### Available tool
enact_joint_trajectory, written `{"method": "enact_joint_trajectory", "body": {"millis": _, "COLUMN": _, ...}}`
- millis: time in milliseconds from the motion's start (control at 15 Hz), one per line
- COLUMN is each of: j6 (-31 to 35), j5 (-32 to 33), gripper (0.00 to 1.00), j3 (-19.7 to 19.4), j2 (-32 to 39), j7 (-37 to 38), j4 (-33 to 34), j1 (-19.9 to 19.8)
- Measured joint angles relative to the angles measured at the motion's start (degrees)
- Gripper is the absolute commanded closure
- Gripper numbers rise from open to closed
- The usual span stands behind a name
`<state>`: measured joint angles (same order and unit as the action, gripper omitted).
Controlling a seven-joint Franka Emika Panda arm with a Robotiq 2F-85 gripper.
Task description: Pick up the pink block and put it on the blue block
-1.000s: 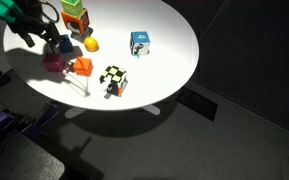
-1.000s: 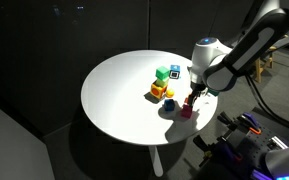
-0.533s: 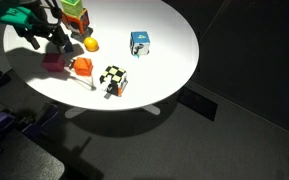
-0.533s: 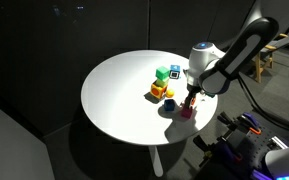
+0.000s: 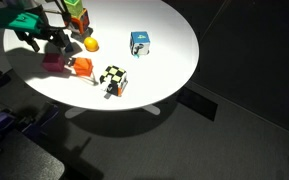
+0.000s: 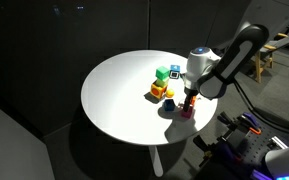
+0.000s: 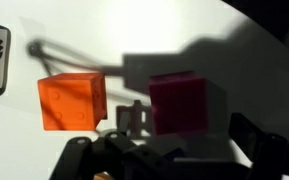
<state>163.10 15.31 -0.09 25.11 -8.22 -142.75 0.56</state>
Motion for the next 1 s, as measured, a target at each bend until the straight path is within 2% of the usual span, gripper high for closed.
{"method": "enact_joint_trajectory", "body": {"millis": 933, "j6": 1.9, "j5": 0.0, "gripper": 0.0, "j3": 0.1, "j2": 3.8, "j7": -3.5, "j4": 1.1, "j1": -0.2}}
{"method": "enact_joint_trajectory", "body": {"millis": 1000, "j6": 1.9, "j5": 0.0, "gripper": 0.25, "j3": 0.1, "j2": 4.0, "j7": -3.5, "j4": 1.2, "j1": -0.2}}
